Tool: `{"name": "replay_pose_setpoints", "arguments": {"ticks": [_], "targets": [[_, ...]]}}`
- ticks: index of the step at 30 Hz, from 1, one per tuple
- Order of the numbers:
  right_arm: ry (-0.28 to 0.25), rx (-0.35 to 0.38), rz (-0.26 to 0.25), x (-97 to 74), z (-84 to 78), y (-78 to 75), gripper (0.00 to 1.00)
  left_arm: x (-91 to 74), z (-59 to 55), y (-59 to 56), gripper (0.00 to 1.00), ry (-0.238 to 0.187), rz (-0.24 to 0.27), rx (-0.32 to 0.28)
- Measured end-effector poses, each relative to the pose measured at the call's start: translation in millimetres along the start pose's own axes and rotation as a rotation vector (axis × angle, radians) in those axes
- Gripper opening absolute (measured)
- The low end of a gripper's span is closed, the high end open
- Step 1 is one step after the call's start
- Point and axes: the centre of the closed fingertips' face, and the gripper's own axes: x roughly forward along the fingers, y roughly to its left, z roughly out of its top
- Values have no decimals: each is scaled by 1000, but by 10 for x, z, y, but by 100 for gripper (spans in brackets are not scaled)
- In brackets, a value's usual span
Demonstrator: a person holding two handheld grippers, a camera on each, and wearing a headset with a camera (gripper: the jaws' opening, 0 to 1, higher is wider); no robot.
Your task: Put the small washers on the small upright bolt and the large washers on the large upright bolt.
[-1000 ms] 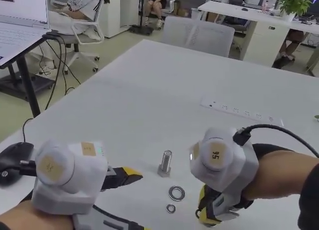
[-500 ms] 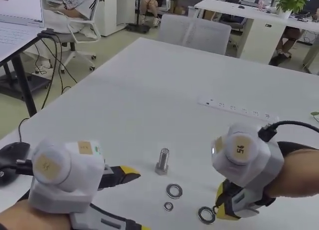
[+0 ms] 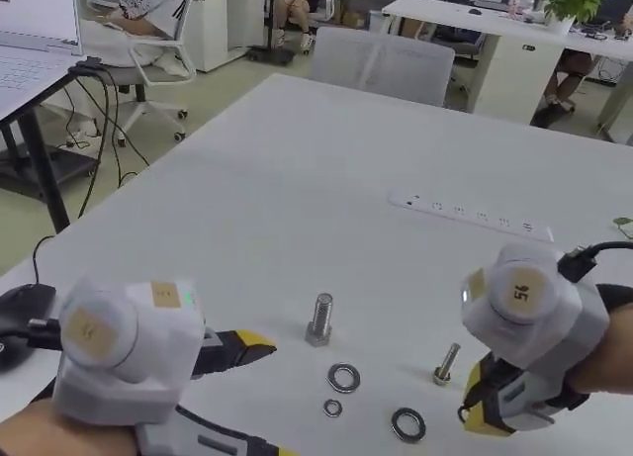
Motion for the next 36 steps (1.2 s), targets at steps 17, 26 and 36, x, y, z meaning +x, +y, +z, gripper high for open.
{"name": "replay_pose_setpoints", "arguments": {"ticks": [17,26,36], "targets": [[13,43,-39,-134,-162,-240,13,0,-18,-10,80,13,-4,-1],[2,24,-67,-253,-35,-406,13,-8,-16,-7,80,17,-3,-2],[-8,-15,-88,-320,153,-540,13,-12,-7,13,80,15,0,-3]]}}
